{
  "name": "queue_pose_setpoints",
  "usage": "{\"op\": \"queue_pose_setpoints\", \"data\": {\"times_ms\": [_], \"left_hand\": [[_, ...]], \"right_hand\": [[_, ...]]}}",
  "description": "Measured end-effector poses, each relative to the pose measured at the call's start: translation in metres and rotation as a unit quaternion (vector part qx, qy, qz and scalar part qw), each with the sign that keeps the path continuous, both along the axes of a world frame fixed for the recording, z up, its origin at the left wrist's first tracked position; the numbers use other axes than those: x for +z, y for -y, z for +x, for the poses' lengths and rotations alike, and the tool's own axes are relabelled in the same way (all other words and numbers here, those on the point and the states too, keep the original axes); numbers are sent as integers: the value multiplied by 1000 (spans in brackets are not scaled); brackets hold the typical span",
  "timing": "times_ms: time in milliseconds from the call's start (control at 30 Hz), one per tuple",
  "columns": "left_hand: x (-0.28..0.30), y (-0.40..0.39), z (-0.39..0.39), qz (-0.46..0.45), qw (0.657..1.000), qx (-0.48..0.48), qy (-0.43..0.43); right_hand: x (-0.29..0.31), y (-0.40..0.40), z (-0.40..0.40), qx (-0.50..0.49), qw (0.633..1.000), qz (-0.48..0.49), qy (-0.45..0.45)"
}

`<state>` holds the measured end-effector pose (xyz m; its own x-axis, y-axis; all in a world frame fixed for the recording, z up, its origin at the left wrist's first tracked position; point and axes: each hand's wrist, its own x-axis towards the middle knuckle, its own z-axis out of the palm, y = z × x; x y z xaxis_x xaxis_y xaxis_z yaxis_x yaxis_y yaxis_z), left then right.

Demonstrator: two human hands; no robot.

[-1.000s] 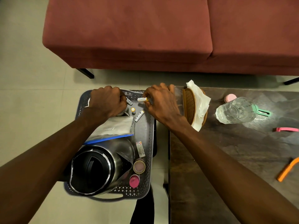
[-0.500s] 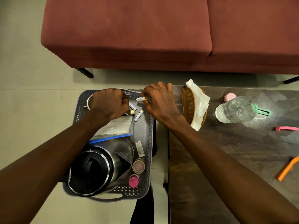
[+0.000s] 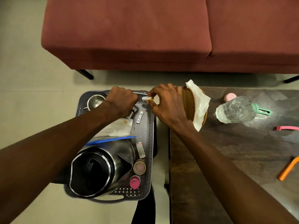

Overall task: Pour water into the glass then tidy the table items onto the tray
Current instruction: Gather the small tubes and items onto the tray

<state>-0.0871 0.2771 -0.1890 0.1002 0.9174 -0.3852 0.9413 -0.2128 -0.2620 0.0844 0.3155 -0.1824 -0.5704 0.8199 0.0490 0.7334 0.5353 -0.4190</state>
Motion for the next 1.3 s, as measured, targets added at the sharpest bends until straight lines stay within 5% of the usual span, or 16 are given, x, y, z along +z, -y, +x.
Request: {"op": "queue_pose_setpoints", "data": {"times_ms": [933,1133,1300], "left_hand": [[-18,-6,24,-86,988,-98,-87],[-12,-1,10,-37,995,-93,2],[15,6,-4,-5,984,42,174]], "right_hand": [[-1,12,30,-60,992,-63,-91],[1,15,31,-61,990,-76,-100],[6,8,33,-58,979,-131,-143]]}}
